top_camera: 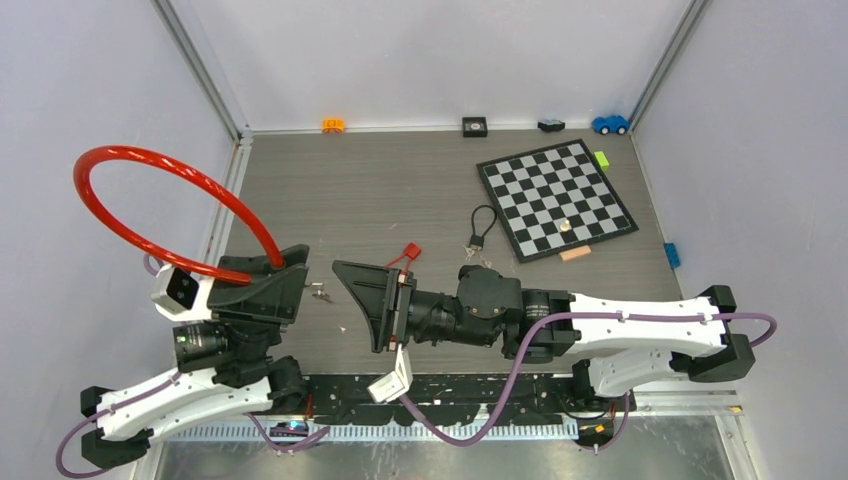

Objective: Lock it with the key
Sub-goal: Lock the lock.

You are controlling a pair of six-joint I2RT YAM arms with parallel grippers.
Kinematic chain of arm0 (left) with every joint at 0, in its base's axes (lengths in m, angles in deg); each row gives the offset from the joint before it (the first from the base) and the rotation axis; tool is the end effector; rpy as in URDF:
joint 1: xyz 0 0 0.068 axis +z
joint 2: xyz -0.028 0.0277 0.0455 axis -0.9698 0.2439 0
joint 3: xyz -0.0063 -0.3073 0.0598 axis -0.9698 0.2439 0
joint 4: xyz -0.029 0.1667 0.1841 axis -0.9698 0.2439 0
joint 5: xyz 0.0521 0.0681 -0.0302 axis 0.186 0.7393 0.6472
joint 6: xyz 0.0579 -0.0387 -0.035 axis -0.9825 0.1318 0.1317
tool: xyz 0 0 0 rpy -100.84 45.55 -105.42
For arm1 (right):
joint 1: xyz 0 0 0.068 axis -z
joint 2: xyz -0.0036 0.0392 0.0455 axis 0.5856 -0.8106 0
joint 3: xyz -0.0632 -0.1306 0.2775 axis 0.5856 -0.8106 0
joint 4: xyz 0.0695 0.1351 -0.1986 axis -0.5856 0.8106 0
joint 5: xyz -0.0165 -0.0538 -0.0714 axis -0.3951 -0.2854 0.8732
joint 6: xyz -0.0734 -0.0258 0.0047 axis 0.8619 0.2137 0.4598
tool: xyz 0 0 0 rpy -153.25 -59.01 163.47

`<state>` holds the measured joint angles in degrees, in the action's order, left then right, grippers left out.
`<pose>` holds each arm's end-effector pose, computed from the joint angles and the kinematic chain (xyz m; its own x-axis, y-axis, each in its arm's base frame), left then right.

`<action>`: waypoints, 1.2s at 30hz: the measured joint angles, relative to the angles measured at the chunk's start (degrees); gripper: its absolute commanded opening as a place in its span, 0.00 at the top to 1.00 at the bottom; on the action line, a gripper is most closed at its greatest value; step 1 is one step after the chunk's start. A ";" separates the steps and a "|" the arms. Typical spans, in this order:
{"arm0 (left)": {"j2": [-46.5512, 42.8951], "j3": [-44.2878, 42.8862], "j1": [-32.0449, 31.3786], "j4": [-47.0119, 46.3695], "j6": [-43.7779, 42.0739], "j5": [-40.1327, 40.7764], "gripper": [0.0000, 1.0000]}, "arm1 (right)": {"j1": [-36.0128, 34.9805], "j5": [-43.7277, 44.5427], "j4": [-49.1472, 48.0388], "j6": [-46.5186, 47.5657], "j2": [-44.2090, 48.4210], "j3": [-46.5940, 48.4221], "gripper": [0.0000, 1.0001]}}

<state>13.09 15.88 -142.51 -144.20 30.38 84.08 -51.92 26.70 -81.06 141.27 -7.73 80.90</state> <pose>0.0139 -0.0205 0.4536 -0.0559 -0.9360 -0.3476 0.9720 0.0285 -0.2333 0.0203 0.2994 0.4861 0.8878 -0.1754 0.4254 0.4291 -0.0186 -0.9031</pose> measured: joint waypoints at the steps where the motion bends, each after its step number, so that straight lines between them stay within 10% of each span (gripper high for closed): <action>1: -0.07 0.00 0.00 0.00 0.00 0.00 1.00 | 0.07 -0.31 -0.02 0.11 -0.04 0.00 0.52; 36: -0.63 0.00 0.00 0.11 0.02 0.50 1.00 | -1.70 -6.32 -1.11 2.12 -3.30 3.65 0.56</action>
<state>12.46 15.88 -142.51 -144.09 30.40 84.59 -53.62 20.38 -82.18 143.39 -11.03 84.55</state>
